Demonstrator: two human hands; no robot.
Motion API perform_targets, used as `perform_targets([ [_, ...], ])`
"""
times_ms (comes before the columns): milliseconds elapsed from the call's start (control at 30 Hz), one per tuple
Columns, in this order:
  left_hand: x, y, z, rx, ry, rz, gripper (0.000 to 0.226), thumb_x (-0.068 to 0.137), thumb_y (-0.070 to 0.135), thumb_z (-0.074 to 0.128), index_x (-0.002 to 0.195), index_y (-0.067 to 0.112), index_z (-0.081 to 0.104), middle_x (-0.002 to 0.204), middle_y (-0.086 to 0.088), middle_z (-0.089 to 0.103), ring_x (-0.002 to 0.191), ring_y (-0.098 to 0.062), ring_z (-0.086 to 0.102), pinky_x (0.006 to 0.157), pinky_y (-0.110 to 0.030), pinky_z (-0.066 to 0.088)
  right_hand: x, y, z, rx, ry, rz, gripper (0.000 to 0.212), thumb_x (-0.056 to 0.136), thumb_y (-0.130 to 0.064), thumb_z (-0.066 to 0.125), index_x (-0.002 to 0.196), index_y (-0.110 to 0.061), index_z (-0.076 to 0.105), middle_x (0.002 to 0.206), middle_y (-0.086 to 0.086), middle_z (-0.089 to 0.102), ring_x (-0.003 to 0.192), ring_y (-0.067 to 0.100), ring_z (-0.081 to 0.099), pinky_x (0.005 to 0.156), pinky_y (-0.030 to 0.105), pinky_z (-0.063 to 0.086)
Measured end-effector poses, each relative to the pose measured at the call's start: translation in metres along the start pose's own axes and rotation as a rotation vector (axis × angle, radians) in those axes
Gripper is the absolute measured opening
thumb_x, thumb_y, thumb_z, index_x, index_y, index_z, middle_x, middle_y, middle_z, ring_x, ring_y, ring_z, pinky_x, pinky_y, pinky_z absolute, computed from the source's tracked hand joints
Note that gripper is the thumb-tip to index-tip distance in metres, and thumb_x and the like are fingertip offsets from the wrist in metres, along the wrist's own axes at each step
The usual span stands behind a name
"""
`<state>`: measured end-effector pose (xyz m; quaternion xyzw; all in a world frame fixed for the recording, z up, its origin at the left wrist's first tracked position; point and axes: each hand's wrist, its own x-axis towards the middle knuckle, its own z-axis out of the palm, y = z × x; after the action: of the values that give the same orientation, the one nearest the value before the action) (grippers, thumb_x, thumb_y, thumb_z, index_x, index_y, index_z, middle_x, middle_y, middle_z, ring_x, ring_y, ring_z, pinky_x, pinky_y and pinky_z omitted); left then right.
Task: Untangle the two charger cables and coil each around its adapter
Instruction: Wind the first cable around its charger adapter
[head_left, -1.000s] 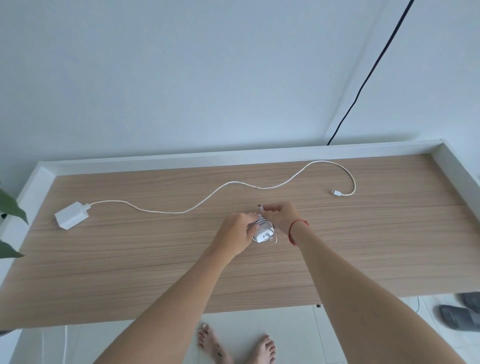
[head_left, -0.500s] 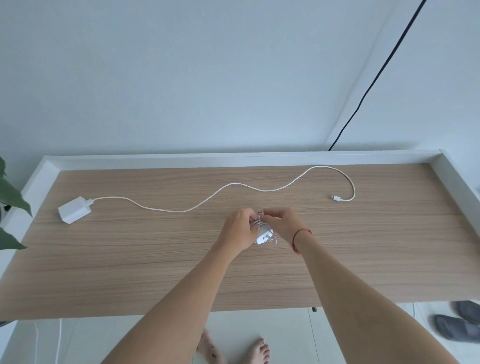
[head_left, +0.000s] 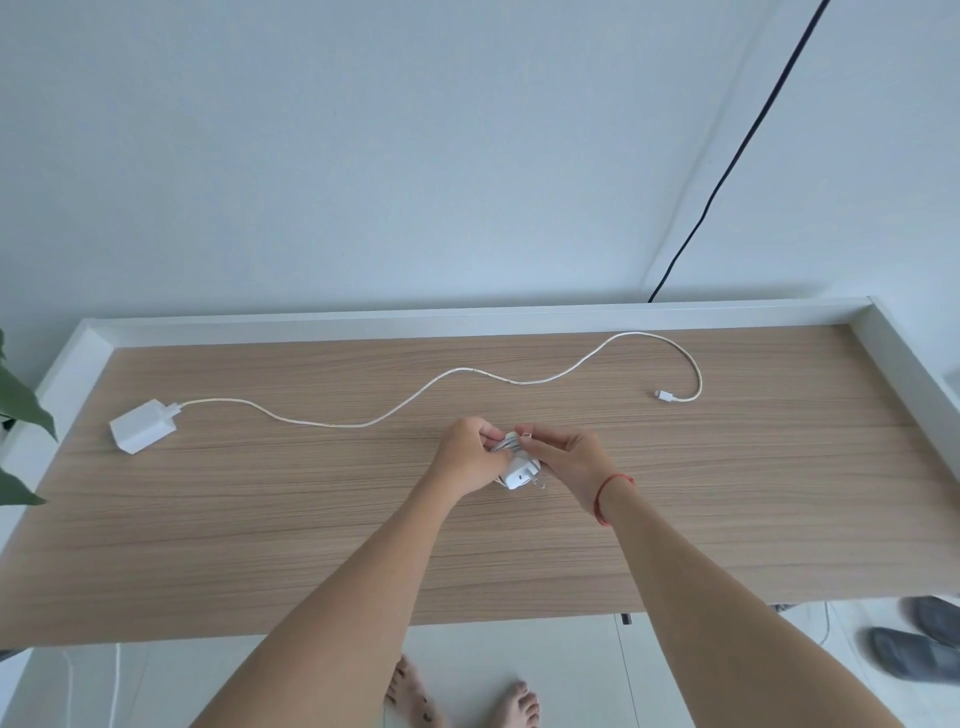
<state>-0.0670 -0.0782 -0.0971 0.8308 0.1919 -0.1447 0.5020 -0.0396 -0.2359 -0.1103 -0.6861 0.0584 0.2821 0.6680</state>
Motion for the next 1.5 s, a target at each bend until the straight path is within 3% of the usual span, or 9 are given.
perform_targets([
  [233,0.001,0.008,0.010,-0.012,0.008,-0.013,0.022,0.079,0.008,0.068,0.102,0.009,0.066,0.092,-0.002,0.066,0.084,-0.016,0.065,0.070,-0.027,0.056,-0.003,-0.004,-0.020,-0.127,-0.038,-0.016,0.022,0.082,-0.005,0.073,0.103,-0.011,0.075,0.102,0.006,0.075,0.104,0.018,0.068,0.098,0.030,0.050],
  [433,0.003,0.016,0.016,0.030,0.023,-0.004,0.023,0.080,0.006,0.065,0.103,0.008,0.065,0.092,-0.002,0.064,0.084,-0.017,0.064,0.070,-0.028,0.057,-0.007,-0.002,-0.024,-0.237,-0.008,-0.070,0.029,0.084,-0.004,0.070,0.113,-0.005,0.071,0.111,0.004,0.072,0.102,0.009,0.066,0.083,0.007,0.050],
  [600,0.002,0.019,0.015,0.027,0.011,-0.024,0.024,0.078,0.005,0.067,0.102,0.009,0.064,0.092,-0.002,0.064,0.085,-0.019,0.066,0.071,-0.031,0.058,-0.003,-0.004,-0.025,-0.348,-0.067,0.020,0.030,0.087,-0.011,0.060,0.112,-0.022,0.073,0.111,-0.008,0.072,0.108,0.007,0.064,0.103,0.029,0.046],
  [700,0.002,0.019,0.016,0.010,0.005,-0.042,0.022,0.077,0.004,0.066,0.098,0.011,0.064,0.089,0.000,0.063,0.083,-0.018,0.066,0.070,-0.032,0.060,-0.006,-0.004,-0.026,-0.312,-0.088,0.020,0.031,0.089,-0.006,0.057,0.112,-0.019,0.073,0.114,-0.007,0.071,0.111,0.007,0.063,0.106,0.030,0.044],
  [867,0.004,0.020,0.014,0.013,-0.052,-0.039,0.019,0.076,0.007,0.068,0.093,0.015,0.065,0.091,-0.003,0.067,0.085,-0.021,0.069,0.073,-0.037,0.061,-0.011,-0.006,-0.030,-0.320,-0.111,-0.070,0.027,0.089,-0.003,0.062,0.115,-0.008,0.071,0.111,0.000,0.072,0.105,0.005,0.066,0.091,0.011,0.048],
  [1100,0.006,0.015,0.013,0.076,-0.111,0.062,0.014,0.084,0.010,0.066,0.098,0.013,0.067,0.089,-0.004,0.066,0.079,-0.017,0.067,0.066,-0.033,0.061,0.002,-0.005,-0.027,-0.223,-0.002,-0.010,0.019,0.088,-0.009,0.068,0.105,-0.004,0.072,0.102,0.014,0.074,0.094,0.021,0.071,0.086,0.030,0.057],
  [1233,0.006,0.020,0.013,0.168,-0.133,0.152,0.015,0.085,0.008,0.064,0.097,0.014,0.071,0.085,-0.001,0.067,0.081,-0.019,0.067,0.071,-0.034,0.058,0.008,-0.016,-0.017,-0.315,0.036,0.015,0.022,0.088,-0.014,0.068,0.108,-0.006,0.072,0.105,0.005,0.071,0.094,0.019,0.070,0.074,0.028,0.060],
  [1367,0.002,0.015,0.015,0.110,-0.075,0.157,0.021,0.082,0.009,0.069,0.102,0.012,0.066,0.089,0.001,0.065,0.082,-0.014,0.062,0.073,-0.025,0.053,0.011,-0.026,-0.011,-0.315,0.075,0.061,0.021,0.082,-0.010,0.074,0.102,-0.005,0.070,0.091,0.002,0.067,0.081,0.017,0.068,0.062,0.027,0.060],
  [1500,0.000,0.008,0.016,0.049,-0.006,0.134,0.028,0.080,0.014,0.073,0.102,0.016,0.056,0.093,0.003,0.063,0.079,-0.008,0.057,0.066,-0.016,0.046,0.014,-0.033,-0.010,-0.344,0.067,0.145,0.017,0.080,-0.007,0.075,0.096,-0.001,0.072,0.090,0.012,0.072,0.079,0.024,0.071,0.066,0.034,0.062],
])
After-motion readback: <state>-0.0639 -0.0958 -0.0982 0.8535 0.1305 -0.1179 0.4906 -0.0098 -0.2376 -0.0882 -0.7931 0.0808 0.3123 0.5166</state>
